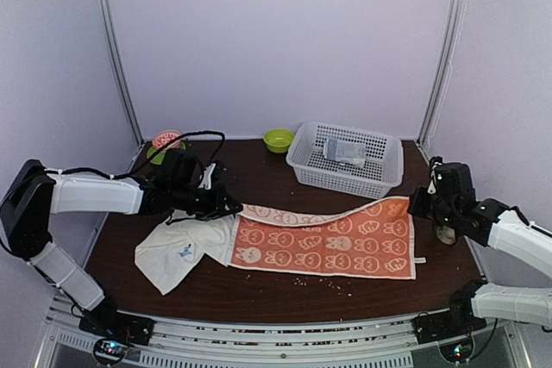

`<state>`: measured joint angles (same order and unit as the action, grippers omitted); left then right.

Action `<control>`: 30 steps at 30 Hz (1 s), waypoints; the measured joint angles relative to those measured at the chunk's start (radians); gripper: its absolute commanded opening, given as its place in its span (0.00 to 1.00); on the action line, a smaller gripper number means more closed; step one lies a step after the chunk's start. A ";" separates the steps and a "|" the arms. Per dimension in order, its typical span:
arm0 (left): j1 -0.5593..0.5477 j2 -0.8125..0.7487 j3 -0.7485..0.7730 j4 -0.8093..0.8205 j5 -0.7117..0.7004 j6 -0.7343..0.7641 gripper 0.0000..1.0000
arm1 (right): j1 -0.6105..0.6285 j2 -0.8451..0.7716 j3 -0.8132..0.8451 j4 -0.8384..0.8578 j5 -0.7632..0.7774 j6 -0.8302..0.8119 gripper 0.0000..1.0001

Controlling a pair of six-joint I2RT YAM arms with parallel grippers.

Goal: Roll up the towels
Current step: Fold the towel at the center of the board.

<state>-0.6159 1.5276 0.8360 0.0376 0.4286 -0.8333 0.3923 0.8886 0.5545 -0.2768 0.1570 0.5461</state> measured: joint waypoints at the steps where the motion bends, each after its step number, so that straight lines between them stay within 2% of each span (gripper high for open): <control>1: 0.000 0.009 0.000 -0.001 0.003 0.000 0.00 | 0.000 -0.011 -0.006 -0.019 0.000 0.007 0.00; 12: 0.000 0.031 -0.016 -0.005 0.021 0.000 0.00 | 0.000 -0.094 -0.051 -0.141 -0.029 0.069 0.00; 22: 0.000 0.027 -0.034 -0.054 0.048 0.014 0.00 | 0.002 -0.110 -0.055 -0.249 -0.139 0.058 0.00; 30: 0.001 0.027 -0.040 -0.072 0.074 0.029 0.00 | 0.058 -0.109 -0.055 -0.309 -0.162 0.066 0.00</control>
<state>-0.6151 1.5543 0.7963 -0.0341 0.5022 -0.8040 0.4500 0.7792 0.4995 -0.5858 -0.0051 0.6117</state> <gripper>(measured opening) 0.011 0.033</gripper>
